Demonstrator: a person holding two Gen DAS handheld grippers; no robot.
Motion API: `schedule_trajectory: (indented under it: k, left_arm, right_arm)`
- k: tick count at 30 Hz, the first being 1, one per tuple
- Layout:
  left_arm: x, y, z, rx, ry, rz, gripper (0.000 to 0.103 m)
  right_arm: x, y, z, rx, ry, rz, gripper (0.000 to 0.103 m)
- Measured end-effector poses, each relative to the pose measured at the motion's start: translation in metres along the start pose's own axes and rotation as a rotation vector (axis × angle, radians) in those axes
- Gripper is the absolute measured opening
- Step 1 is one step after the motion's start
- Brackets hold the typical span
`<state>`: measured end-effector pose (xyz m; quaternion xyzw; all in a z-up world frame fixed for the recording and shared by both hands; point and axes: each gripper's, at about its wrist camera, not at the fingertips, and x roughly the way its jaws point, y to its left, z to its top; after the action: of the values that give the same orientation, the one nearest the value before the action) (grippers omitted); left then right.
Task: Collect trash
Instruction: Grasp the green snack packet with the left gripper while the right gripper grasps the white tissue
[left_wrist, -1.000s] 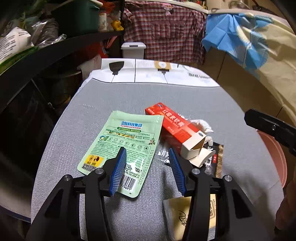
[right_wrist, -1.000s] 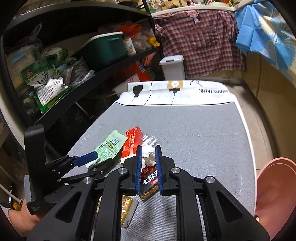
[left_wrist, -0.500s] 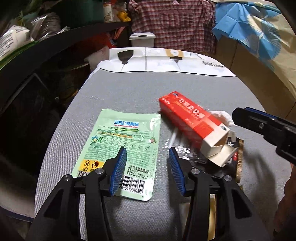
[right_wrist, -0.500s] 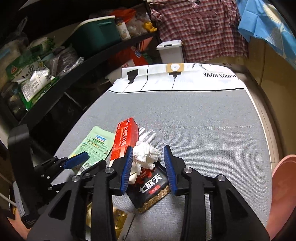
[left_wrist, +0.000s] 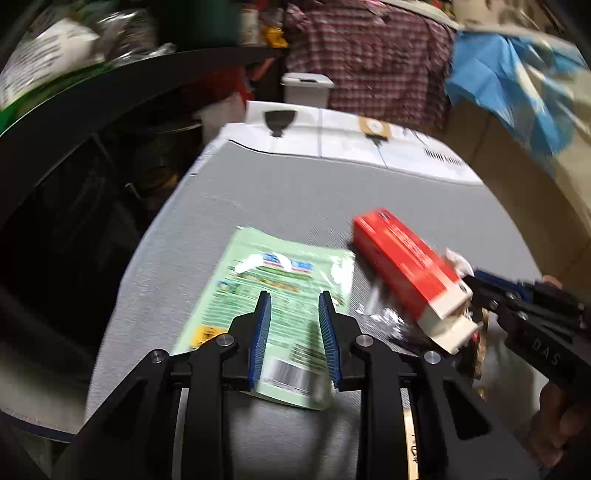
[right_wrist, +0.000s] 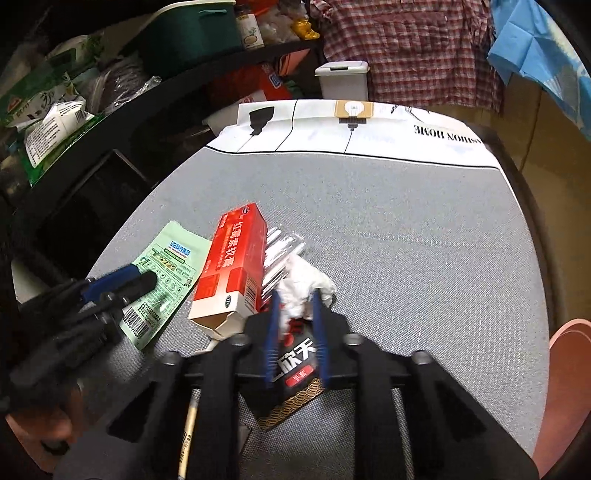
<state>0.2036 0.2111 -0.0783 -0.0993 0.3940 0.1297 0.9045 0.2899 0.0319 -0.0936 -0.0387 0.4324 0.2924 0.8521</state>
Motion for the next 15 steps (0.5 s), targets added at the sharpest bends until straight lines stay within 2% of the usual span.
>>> schedule_trajectory:
  k: [2,5,11,15]
  left_arm:
    - [-0.002,0.010,0.001,-0.031,-0.004,-0.001,0.028]
    - [-0.004,0.021,-0.002,-0.051,-0.009,0.011,0.042]
    - [-0.006,0.039,-0.006,-0.080,-0.003,0.022,0.043]
    - [-0.015,0.050,-0.013,-0.162,0.009,-0.021,0.043]
  right_arm:
    - [-0.003,0.000,0.001,-0.001,-0.008,0.004,0.007]
    - [-0.009,0.000,0.002,-0.003,-0.023,0.001,0.005]
    - [-0.023,0.001,0.004,0.000,-0.055,0.010,0.004]
    - [-0.033,0.003,0.005,-0.008,-0.071,0.022,0.004]
